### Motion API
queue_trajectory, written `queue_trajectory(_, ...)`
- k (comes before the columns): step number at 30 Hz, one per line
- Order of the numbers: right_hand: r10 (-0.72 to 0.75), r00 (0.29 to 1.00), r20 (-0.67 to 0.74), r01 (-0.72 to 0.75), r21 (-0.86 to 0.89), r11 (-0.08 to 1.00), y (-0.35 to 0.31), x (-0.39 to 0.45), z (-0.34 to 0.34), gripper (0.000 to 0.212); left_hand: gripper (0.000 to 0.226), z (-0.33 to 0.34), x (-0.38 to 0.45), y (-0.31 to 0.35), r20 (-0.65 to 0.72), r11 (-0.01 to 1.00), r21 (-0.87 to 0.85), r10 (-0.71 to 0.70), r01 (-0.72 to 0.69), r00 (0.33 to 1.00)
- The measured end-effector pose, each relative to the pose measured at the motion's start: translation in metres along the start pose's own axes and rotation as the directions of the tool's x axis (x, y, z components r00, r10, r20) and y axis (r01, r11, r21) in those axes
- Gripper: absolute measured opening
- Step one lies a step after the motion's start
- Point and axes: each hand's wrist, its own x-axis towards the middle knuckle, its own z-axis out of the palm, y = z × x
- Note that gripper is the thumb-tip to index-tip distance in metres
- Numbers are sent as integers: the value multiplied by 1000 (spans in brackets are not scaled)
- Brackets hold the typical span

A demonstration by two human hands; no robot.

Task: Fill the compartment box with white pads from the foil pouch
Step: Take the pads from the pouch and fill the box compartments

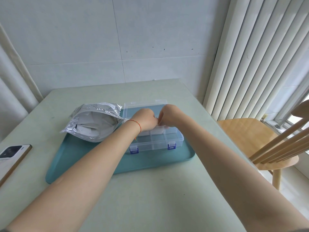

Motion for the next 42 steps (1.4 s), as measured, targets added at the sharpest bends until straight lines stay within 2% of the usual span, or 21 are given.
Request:
queue_trajectory(4, -13, 1000, 28, 10, 110, 994, 1, -1, -3, 22, 40, 1, -1, 1, 48, 994, 104, 15, -20, 999)
queue_trajectory(6, -11, 999, 33, 7, 112, 994, 1, -3, -5, 23, 40, 0, -2, 2, 57, 995, 101, 17, -22, 998)
queue_trajectory(8, 5, 995, -96, 10, 147, 989, 2, -4, -5, 25, 38, -1, -5, -3, -15, 999, 26, 36, -36, 999)
queue_trajectory(9, 21, 981, -195, 20, 208, 978, 2, -5, -5, 24, 37, -1, -7, -7, -118, 997, -44, 57, -63, 991)
queue_trajectory(10, 29, 953, -303, 49, 245, 968, 1, -8, -7, 22, 35, -2, -13, -14, -266, 988, -112, 73, -106, 961)
queue_trajectory(11, 33, 916, -400, 88, 279, 956, 1, -13, -10, 19, 33, -1, -19, -21, -432, 976, -150, 79, -158, 899)
queue_trajectory(13, 7, 864, -504, 205, 364, 908, -12, -26, -14, 14, 29, -5, -39, -44, -690, 967, -151, 46, -205, 723)
queue_trajectory(14, -11, 855, -519, 259, 408, 875, -18, -35, -17, 14, 28, -7, -46, -52, -770, 967, -136, 35, -217, 638)
queue_trajectory(15, -36, 854, -519, 305, 443, 843, -30, -42, -16, 15, 28, -11, -56, -65, -821, 969, -122, 22, -213, 570)
queue_trajectory(17, -105, 871, -480, 360, 477, 802, -58, -53, -10, 18, 30, -17, -74, -88, -875, 974, -104, 7, -202, 484)
queue_trajectory(19, -203, 892, -404, 397, 482, 781, -89, -59, 1, 22, 32, -19, -88, -114, -892, 979, -107, -18, -172, 453)
queue_trajectory(21, -264, 903, -338, 402, 455, 794, -114, -61, 16, 26, 33, -19, -97, -135, -880, 988, -106, -41, -111, 473)
queue_trajectory(23, -271, 902, -336, 399, 413, 819, -137, -63, 31, 23, 32, -17, -108, -157, -851, 996, -89, -76, 0, 520)
queue_trajectory(27, -249, 915, -318, 359, 357, 863, -166, -65, 49, 22, 29, -13, -122, -185, -736, 967, -198, -253, 158, 628)
queue_trajectory(29, -236, 930, -283, 331, 362, 871, -178, -63, 53, 34, 29, -15, -123, -192, -686, 954, -250, -294, 164, 665)
queue_trajectory(33, -203, 948, -245, 291, 413, 863, -206, -52, 63, 57, 41, -20, -124, -198, -652, 939, -341, -276, 51, 707)
queue_trajectory(34, -162, 958, -238, 267, 519, 812, -213, -50, 66, 61, 42, -20, -124, -197, -654, 936, -350, -265, 27, 709)
queue_trajectory(35, -97, 970, -221, 223, 669, 709, -218, -48, 68, 63, 43, -21, -125, -196, -654, 934, -358, -256, 7, 712)
queue_trajectory(37, 49, 986, -159, 122, 890, 438, -229, -47, 70, 58, 41, -22, -125, -197, -658, 932, -362, -235, -27, 715)
queue_trajectory(40, 176, 980, -91, 50, 973, 227, -238, -40, 67, 49, 35, -23, -124, -198, -666, 929, -364, -206, -71, 716)
queue_trajectory(42, 223, 974, -48, 10, 986, 168, -242, -33, 65, 44, 38, -25, -124, -200, -657, 929, -362, -195, -78, 728)
